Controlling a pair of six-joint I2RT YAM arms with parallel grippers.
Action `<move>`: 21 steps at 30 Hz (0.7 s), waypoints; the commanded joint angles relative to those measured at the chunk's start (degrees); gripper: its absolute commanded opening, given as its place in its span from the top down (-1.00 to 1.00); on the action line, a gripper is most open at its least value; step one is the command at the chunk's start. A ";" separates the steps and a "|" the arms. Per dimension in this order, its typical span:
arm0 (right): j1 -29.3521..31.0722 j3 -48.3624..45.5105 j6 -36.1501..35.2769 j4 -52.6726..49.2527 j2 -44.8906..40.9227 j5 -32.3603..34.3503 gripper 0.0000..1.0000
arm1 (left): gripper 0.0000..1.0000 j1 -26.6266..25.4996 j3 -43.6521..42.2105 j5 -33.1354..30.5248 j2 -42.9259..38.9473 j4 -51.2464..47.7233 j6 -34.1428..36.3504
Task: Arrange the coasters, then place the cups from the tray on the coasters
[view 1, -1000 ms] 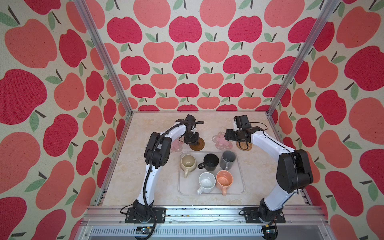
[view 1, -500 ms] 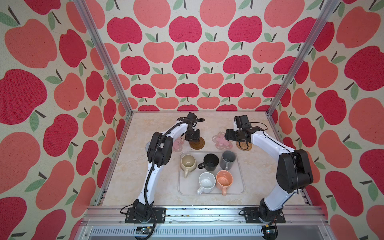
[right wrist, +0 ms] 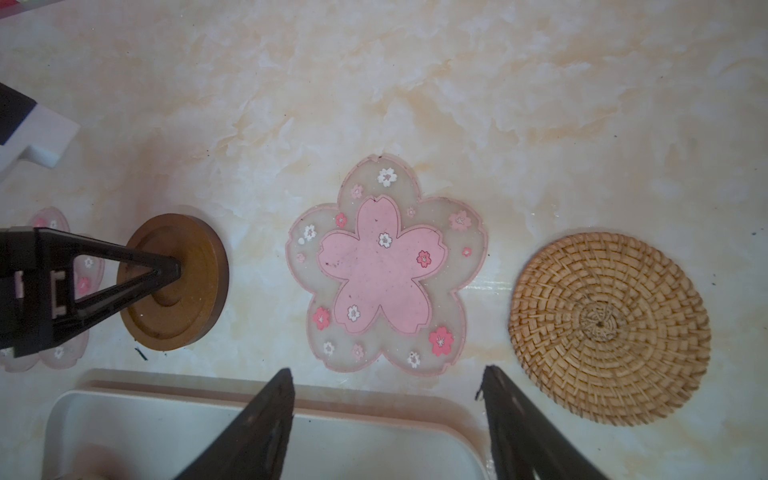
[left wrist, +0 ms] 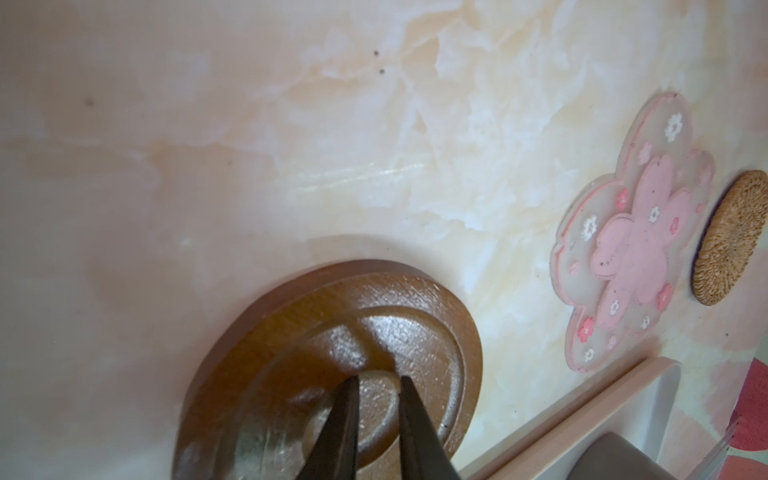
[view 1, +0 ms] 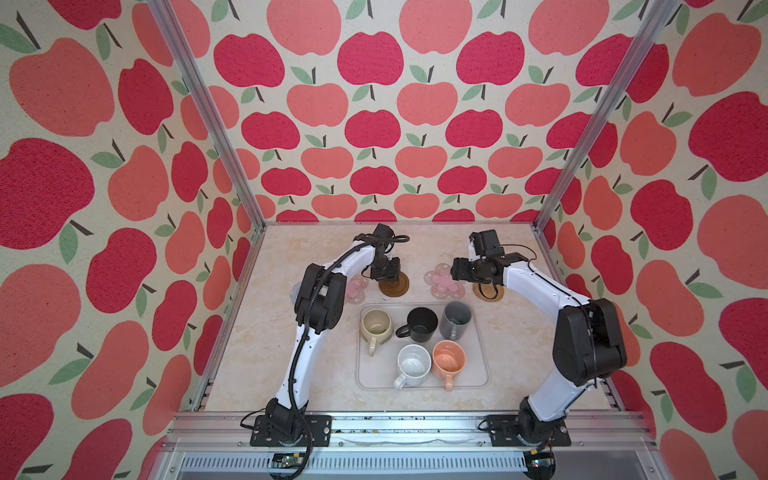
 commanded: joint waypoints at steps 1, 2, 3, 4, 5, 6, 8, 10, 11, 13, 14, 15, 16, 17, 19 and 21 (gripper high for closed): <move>-0.30 0.10 1.55 -0.17 -0.56 -0.76 -0.47 | 0.57 0.29 -1.25 2.30 -2.36 0.36 -0.51; -0.31 0.02 1.68 -0.04 -0.65 -0.69 -0.47 | 0.56 0.38 -0.64 2.53 -3.12 0.35 -0.65; -0.32 0.21 1.77 0.13 -0.74 -0.82 -0.48 | 0.53 0.38 0.12 2.61 -4.04 0.08 -0.61; -0.30 0.35 1.94 0.15 -0.83 -1.04 -0.47 | 0.51 0.38 0.60 2.26 -5.08 -0.42 -0.46; -0.30 0.73 1.95 0.02 -0.80 -1.28 -0.47 | 0.49 0.40 0.76 1.61 -6.20 -1.00 -0.23; -0.30 1.04 2.04 -0.11 -0.82 -1.45 -0.47 | 0.46 0.38 0.37 0.30 -7.66 -1.72 -0.01; -0.30 1.25 2.12 -0.13 -0.99 -1.60 -0.47 | 0.38 0.70 -2.36 -2.03 -10.96 -1.88 0.27; -0.30 1.29 2.30 0.05 -1.24 -1.67 -0.47 | 0.34 1.61 -7.34 -3.29 -15.11 -0.78 -0.23; -0.30 1.17 2.43 0.06 -1.42 -1.80 -0.47 | 0.34 2.18 -9.79 -3.34 -16.90 -0.16 -0.91; -0.25 1.18 2.85 0.15 -1.52 -1.98 -0.47 | 0.31 4.17 -15.52 -3.40 -20.78 0.62 -2.62; -0.27 1.23 2.92 0.15 -1.57 -2.03 -0.47 | 0.30 4.97 -17.74 -3.58 -22.29 0.72 -3.09; -0.25 1.27 3.08 0.06 -1.76 -2.18 -0.47 | 0.27 5.90 -20.57 -3.98 -24.08 0.68 -3.39; -0.27 1.38 3.30 0.06 -1.83 -2.26 -0.47 | 0.24 6.70 -23.11 -4.78 -25.80 0.51 -3.35; -0.21 1.40 3.37 0.14 -2.02 -2.34 -0.47 | 0.22 7.32 -25.18 -5.50 -27.26 0.34 -3.21; -0.12 1.56 3.62 0.15 -2.14 -2.66 -0.47 | 0.19 8.49 -29.11 -7.03 -30.37 -0.68 -2.86; 0.05 1.84 3.87 0.15 -2.15 -2.71 -0.47 | 0.17 9.12 -32.02 -8.87 -32.62 -1.80 -2.13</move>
